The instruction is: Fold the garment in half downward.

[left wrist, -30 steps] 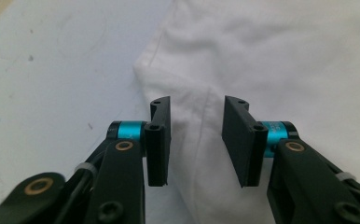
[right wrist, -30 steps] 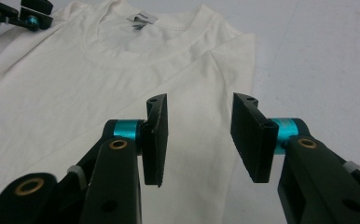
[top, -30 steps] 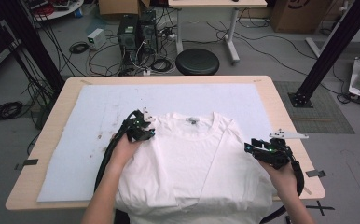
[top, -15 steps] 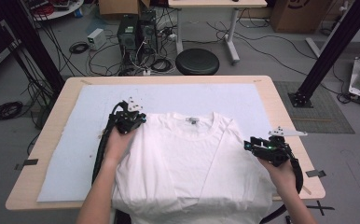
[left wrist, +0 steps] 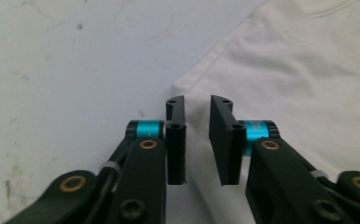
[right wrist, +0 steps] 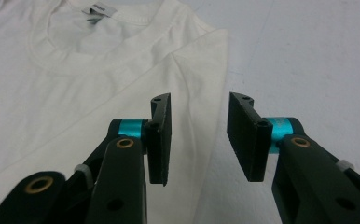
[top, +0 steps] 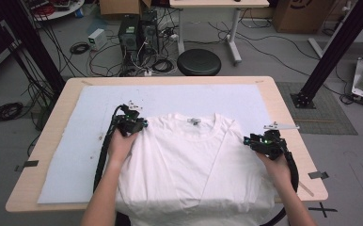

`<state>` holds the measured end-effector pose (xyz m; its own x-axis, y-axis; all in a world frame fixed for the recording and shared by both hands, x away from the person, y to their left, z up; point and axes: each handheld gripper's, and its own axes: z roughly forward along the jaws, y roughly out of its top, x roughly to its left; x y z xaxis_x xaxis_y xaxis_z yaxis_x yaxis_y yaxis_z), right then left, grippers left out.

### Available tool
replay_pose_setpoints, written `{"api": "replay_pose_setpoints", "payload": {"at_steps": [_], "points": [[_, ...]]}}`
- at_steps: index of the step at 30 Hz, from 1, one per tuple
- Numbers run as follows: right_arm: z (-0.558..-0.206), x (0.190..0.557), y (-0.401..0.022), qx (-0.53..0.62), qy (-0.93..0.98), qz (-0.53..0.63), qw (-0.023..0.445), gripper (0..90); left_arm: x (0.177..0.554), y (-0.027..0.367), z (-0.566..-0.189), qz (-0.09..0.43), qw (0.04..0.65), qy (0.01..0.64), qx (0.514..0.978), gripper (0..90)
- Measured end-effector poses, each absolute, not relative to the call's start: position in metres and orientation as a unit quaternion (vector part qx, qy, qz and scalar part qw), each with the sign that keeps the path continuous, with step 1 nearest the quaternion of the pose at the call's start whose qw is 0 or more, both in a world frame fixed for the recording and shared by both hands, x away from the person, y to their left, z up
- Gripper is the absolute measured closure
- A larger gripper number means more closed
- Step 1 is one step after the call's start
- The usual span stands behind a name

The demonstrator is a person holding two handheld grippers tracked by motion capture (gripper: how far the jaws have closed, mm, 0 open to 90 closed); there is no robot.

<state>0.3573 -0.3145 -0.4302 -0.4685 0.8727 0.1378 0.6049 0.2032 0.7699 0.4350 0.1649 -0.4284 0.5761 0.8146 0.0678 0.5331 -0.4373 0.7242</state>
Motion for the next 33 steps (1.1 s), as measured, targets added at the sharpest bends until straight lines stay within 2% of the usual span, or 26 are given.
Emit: {"api": "replay_pose_setpoints", "payload": {"at_steps": [5,6,9,11,12,13,14,15,19,22,28,31,32,33], "points": [[-0.432,0.364,-0.295,0.443,0.791,0.371,0.201,63.4,0.434,0.157,-0.433,0.219,0.303,0.393,0.84,70.1],[-0.433,0.371,-0.284,0.423,0.807,0.346,0.224,65.6,0.435,0.157,-0.435,0.217,0.3,0.393,0.842,68.6],[-0.434,0.385,-0.272,0.421,0.816,0.324,0.227,68.0,0.436,0.157,-0.436,0.213,0.306,0.397,0.838,68.7],[-0.438,0.394,-0.269,0.427,0.824,0.302,0.218,78.8,0.436,0.157,-0.436,0.212,0.305,0.395,0.841,72.1],[-0.438,0.394,-0.269,0.427,0.824,0.302,0.218,78.8,0.436,0.157,-0.436,0.211,0.307,0.394,0.841,72.1],[-0.439,0.399,-0.27,0.42,0.83,0.302,0.208,89.4,0.435,0.157,-0.436,0.208,0.303,0.388,0.845,82.3],[-0.437,0.4,-0.27,0.423,0.831,0.3,0.202,89.9,0.435,0.156,-0.436,0.212,0.303,0.386,0.845,87.5],[-0.435,0.401,-0.271,0.424,0.831,0.299,0.2,90.0,0.435,0.156,-0.436,0.213,0.302,0.385,0.846,88.5],[-0.423,0.402,-0.278,0.433,0.82,0.316,0.204,90.0,0.434,0.157,-0.434,0.214,0.307,0.384,0.844,88.7],[-0.415,0.406,-0.285,0.443,0.811,0.31,0.225,90.0,0.436,0.161,-0.434,0.21,0.312,0.391,0.84,88.8],[-0.424,0.418,-0.292,0.485,0.791,0.285,0.24,90.0,0.438,0.168,-0.435,0.205,0.316,0.408,0.832,89.1],[-0.434,0.424,-0.291,0.5,0.792,0.269,0.223,90.0,0.438,0.168,-0.437,0.202,0.315,0.413,0.83,89.0],[-0.435,0.423,-0.292,0.5,0.79,0.276,0.223,89.1,0.434,0.169,-0.438,0.225,0.329,0.415,0.818,88.7],[-0.433,0.422,-0.293,0.501,0.785,0.286,0.224,87.6,0.434,0.169,-0.438,0.225,0.329,0.415,0.818,82.1]]}}
